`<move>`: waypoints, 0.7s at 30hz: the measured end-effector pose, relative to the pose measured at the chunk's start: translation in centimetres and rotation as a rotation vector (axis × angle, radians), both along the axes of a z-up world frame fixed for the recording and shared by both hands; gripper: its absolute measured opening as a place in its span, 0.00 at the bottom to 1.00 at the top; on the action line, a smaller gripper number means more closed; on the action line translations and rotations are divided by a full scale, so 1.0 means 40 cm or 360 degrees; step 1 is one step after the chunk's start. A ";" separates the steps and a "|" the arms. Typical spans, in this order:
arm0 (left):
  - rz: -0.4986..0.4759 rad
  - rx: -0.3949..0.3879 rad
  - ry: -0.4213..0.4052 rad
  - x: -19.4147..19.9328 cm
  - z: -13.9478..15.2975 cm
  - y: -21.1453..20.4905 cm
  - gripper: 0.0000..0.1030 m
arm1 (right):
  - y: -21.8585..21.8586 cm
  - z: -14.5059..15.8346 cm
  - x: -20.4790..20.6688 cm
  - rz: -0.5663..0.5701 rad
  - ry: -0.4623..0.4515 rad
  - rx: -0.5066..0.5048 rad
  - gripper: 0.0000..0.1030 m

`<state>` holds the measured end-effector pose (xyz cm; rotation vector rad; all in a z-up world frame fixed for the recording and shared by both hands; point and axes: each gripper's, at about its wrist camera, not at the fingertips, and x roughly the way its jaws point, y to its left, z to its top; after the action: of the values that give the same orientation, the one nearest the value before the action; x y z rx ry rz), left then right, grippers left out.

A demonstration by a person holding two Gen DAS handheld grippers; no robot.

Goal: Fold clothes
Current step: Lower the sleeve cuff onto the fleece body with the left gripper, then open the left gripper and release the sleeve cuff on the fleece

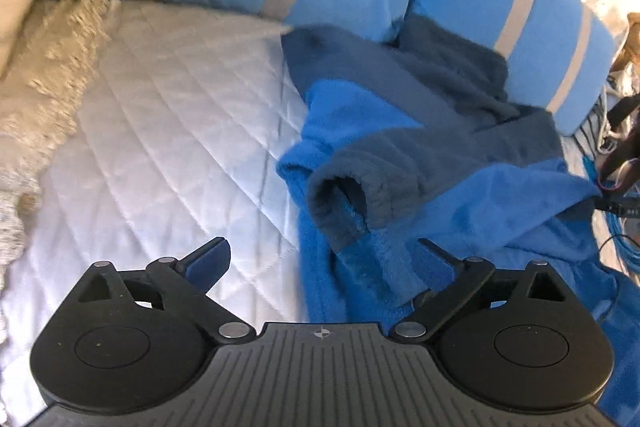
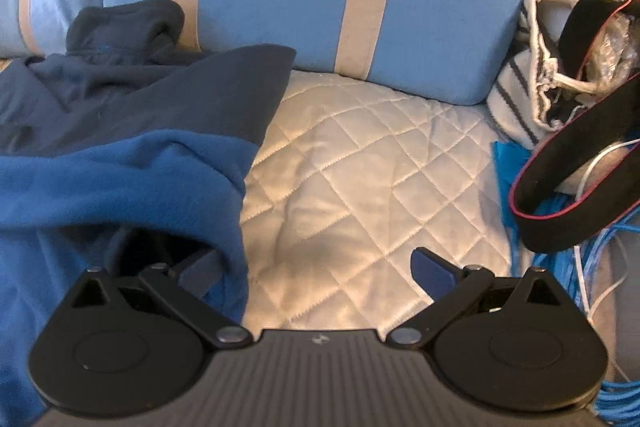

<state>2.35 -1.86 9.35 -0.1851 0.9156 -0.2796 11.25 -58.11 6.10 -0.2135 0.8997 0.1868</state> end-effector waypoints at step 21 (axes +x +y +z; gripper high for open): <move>0.0055 0.0049 -0.0503 -0.193 0.251 0.000 1.00 | -0.008 0.268 -0.279 -0.0041 -0.0431 -0.0298 1.00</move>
<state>-5.37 -1.84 19.40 -0.1235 0.6025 -0.2541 0.10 -58.45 16.83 -0.3916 0.6499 0.0475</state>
